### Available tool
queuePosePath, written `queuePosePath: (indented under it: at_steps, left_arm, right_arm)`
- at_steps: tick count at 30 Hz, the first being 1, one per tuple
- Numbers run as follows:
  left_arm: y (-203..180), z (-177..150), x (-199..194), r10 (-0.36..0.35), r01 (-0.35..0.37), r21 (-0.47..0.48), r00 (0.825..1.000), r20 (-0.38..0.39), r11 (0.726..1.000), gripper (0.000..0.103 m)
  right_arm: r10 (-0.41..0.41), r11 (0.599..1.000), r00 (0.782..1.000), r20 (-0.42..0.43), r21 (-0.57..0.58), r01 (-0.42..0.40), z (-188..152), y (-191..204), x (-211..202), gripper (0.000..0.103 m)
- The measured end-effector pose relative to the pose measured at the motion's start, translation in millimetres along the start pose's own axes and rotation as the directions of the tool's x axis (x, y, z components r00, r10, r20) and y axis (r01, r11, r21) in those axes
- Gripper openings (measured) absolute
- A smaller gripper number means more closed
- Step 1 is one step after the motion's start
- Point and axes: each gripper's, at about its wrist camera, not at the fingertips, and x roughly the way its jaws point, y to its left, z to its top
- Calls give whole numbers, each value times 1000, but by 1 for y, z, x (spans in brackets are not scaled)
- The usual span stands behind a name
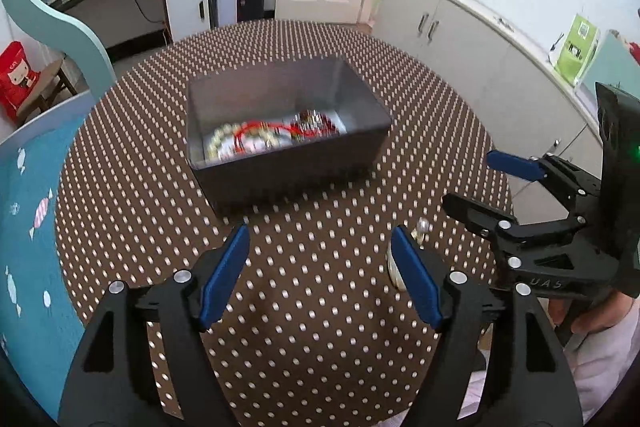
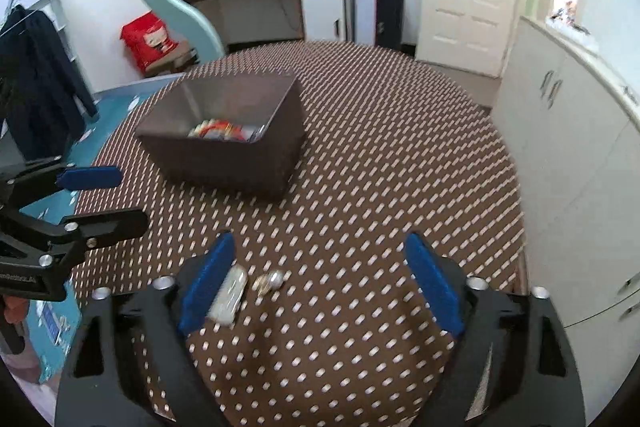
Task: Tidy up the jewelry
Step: 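Withdraw both grippers and grasp the pearl with the right gripper, then grasp the pale jade pendant with left gripper while right gripper holds the pearl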
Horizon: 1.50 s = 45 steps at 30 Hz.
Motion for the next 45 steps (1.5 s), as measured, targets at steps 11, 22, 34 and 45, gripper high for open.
queuePosePath:
  at_steps: [11, 22, 34, 45]
  left_arm:
    - [-1, -22, 11, -19, 18, -8, 999, -50, 1000, 74]
    - [-26, -23, 22, -52, 55, 36, 996, -77, 998, 74]
    - [-70, -17, 49, -75, 93, 131, 988, -136, 987, 68]
    - [-89, -22, 70, -6, 40, 193, 985, -173, 980, 33]
  right_arm:
    - [22, 997, 996, -89, -66, -28, -19, 27, 27, 31]
    - [0, 997, 996, -85, -75, -6, -24, 25, 22, 15]
    - [-50, 998, 998, -26, 43, 51, -36, -25, -12, 15]
    - [-36, 996, 999, -24, 76, 37, -36, -34, -12, 15]
